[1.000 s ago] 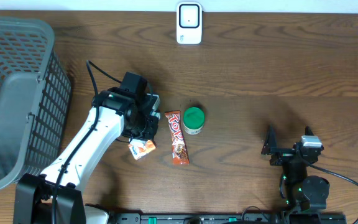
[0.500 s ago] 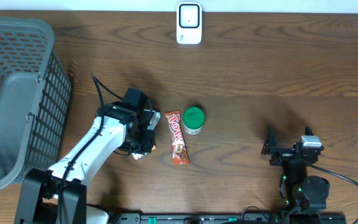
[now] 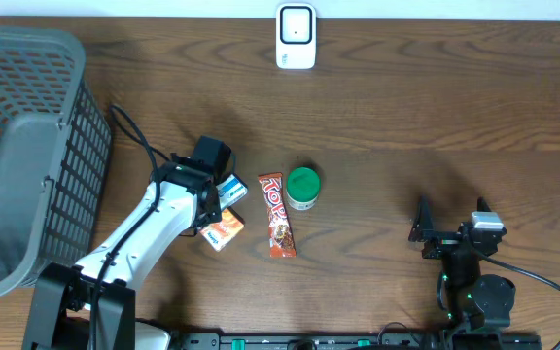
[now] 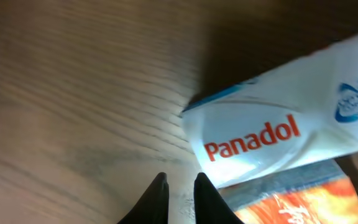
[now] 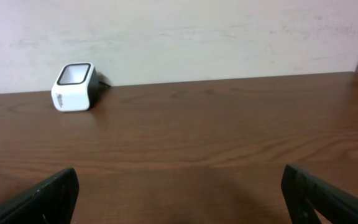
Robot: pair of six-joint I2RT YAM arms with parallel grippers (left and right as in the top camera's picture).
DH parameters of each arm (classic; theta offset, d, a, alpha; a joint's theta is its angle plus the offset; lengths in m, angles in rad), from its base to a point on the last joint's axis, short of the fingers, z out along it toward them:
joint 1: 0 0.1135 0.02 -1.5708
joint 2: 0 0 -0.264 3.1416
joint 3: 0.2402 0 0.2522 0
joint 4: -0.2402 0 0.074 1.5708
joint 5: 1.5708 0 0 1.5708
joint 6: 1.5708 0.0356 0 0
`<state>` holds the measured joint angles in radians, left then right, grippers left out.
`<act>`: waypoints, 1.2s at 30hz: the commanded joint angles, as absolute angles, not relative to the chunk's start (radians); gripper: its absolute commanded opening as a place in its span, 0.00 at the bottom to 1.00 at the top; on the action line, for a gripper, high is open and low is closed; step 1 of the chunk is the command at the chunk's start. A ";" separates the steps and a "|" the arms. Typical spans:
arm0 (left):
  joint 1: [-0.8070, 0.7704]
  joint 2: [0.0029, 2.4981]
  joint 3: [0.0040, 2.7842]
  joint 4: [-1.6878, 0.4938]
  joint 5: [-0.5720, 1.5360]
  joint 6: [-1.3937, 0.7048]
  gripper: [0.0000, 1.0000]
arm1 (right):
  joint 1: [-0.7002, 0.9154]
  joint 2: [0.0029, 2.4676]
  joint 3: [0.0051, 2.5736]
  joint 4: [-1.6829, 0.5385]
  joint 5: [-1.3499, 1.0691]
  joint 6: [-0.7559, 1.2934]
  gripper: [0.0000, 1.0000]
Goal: Scan the item barcode
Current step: 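Carry the Panadol box out and set it beside the Kleenex pack, then open the left gripper and withdraw it toward the basket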
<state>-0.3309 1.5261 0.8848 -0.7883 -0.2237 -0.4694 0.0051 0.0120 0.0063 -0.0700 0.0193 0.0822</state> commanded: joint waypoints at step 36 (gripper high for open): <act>-0.332 0.817 1.150 -0.769 -0.199 -0.381 0.93 | 0.015 0.007 0.006 -0.072 0.016 0.074 0.99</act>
